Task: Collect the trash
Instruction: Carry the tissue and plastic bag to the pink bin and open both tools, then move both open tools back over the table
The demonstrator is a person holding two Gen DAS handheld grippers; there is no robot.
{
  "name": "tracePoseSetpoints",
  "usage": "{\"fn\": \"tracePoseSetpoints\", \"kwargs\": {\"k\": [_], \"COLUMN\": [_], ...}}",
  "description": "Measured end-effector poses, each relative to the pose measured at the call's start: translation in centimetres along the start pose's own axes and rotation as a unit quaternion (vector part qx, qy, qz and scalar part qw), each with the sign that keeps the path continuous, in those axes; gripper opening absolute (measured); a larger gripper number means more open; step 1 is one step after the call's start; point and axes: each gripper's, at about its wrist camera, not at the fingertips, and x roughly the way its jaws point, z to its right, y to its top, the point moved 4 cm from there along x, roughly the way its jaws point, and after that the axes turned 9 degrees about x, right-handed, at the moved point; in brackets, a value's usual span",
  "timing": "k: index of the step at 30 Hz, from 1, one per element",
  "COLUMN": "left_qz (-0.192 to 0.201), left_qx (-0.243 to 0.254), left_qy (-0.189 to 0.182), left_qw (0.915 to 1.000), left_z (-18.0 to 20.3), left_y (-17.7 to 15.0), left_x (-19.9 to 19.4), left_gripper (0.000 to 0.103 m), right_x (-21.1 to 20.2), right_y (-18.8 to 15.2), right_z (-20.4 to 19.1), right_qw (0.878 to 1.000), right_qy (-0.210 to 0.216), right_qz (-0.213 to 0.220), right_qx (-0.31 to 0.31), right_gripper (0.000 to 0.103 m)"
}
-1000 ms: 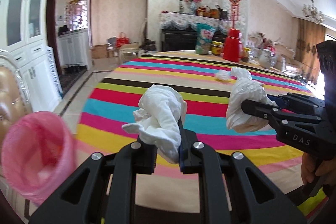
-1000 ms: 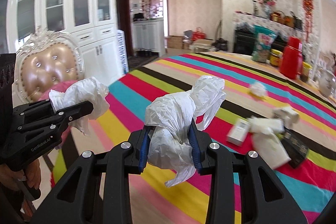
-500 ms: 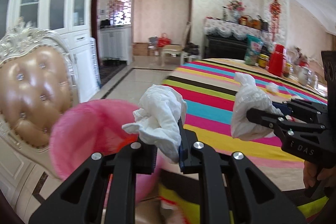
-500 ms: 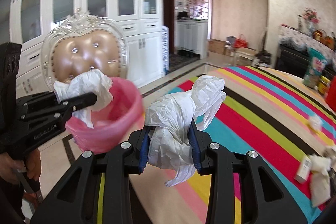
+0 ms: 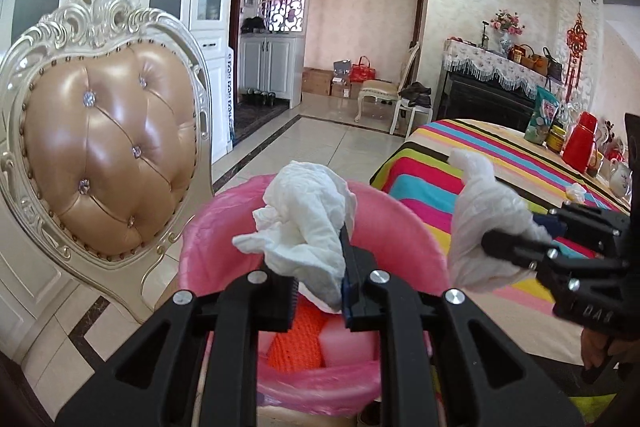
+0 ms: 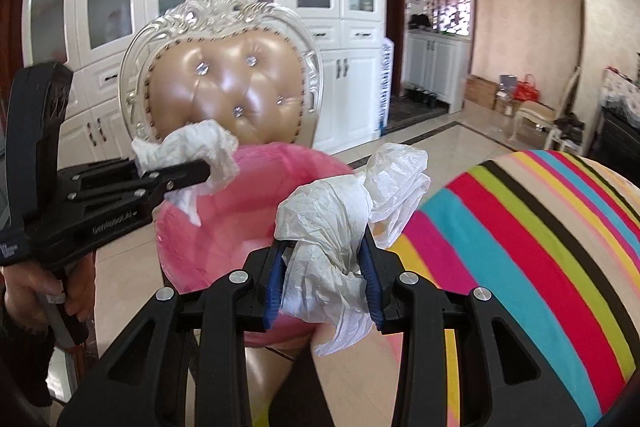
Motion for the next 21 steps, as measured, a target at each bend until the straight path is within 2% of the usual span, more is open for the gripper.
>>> {"fn": "tracePoseSetpoints", "kwargs": {"k": [9,11,13,14,15,16,21], "left_qz": [-0.002,-0.004,-0.002,-0.001,0.001,0.004,0.018], "left_qx": [-0.010,-0.011,-0.013,-0.011,-0.009,-0.008,-0.006], "left_qy": [-0.003,0.000,0.005,0.008,0.015,0.021,0.051], "left_qw": [0.9999,0.9999,0.9999,0.9999,0.9998,0.9997,0.9985], "left_z": [-1.7,-1.9,-1.8,-1.8,-1.9,-2.0,-2.4], "left_y": [-0.1,-0.1,0.0,-0.1,-0.1,-0.2,-0.4], "left_x": [2.0,2.3,2.3,2.3,2.1,1.9,0.4], "left_gripper": [0.019,0.022,0.032,0.035,0.044,0.054,0.070], "right_x": [3.3,3.7,4.0,4.2,4.1,4.0,3.1], "right_y": [-0.4,-0.5,-0.7,-0.8,-0.9,-0.9,-1.2], "right_z": [-1.3,-1.4,-1.5,-1.6,-1.6,-1.7,-1.5], "right_qw": [0.999,0.999,0.998,0.998,0.999,0.999,0.999], "right_qy": [0.027,0.033,0.036,0.036,0.031,0.028,0.023], "right_qz": [-0.024,-0.028,-0.031,-0.030,-0.025,-0.020,-0.015], "right_qx": [-0.029,-0.030,-0.031,-0.032,-0.034,-0.038,-0.041], "right_gripper": [0.036,0.041,0.052,0.062,0.066,0.066,0.066]}}
